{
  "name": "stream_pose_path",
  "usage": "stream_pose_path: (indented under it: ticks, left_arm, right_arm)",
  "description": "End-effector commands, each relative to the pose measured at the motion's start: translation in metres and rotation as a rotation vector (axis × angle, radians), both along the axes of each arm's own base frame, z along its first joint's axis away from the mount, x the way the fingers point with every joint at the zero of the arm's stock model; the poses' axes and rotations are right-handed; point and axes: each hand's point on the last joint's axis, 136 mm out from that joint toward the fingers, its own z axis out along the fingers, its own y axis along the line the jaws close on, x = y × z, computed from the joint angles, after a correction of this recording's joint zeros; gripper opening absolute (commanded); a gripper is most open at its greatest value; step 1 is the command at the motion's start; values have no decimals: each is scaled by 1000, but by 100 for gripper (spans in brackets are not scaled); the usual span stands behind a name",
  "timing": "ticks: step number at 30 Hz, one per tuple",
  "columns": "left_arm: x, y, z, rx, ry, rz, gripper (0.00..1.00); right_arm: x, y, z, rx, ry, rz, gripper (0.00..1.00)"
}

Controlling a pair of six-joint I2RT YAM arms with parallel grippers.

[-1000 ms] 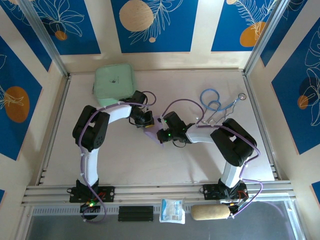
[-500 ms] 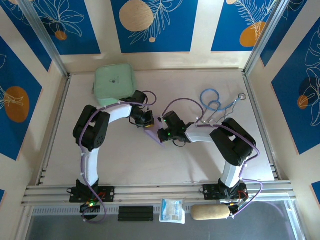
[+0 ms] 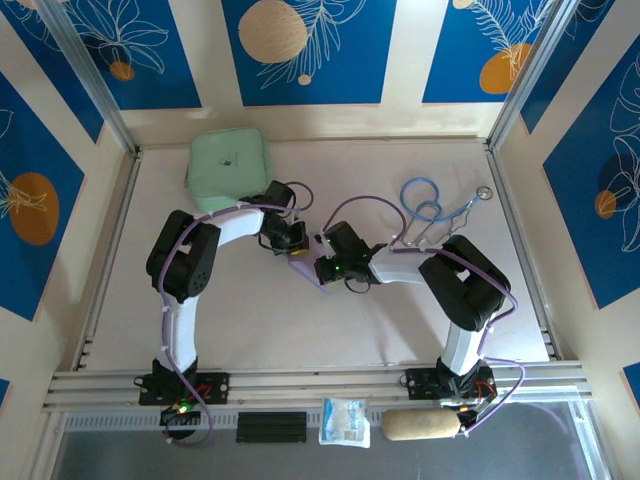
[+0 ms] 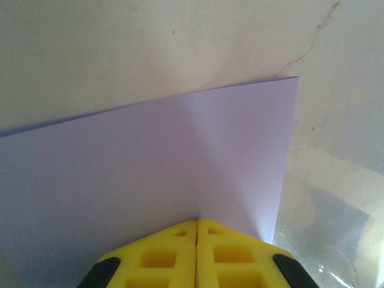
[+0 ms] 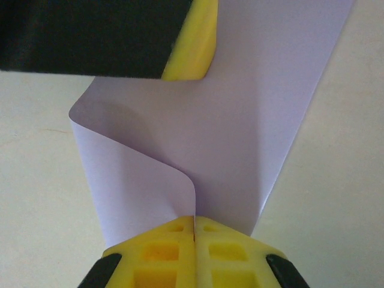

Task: Fold a paper plane with a square sheet of paper (pick it up from the middle)
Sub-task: Third fold the triangle at the center of the table.

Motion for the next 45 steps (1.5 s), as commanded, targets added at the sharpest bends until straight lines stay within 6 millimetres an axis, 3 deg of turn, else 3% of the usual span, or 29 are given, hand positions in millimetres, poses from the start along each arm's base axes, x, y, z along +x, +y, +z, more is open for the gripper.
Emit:
stream_pose_path:
  ticks: [1,12,33,37,45]
  left_arm:
    - [-18,3,-23,63,67,-29,8]
    - [-18,4,-26,75,72,-28,8]
    - [-16,3,-23,69,67,-30,7]
    - [-10,0,-7,49,41,-32,8]
    - [17,5,57,-25,-94,81,21]
  right_arm:
    - [-1,-4,-7,-37,16,-21,0]
    - [2,-6,11,-24,-25,-26,0]
    - [0,-12,-6,-67,10,-44,0]
    - [-2,-13,-12,-77,25,-44,0]
    - [-5,-15,-18,-87,46,-46,0]
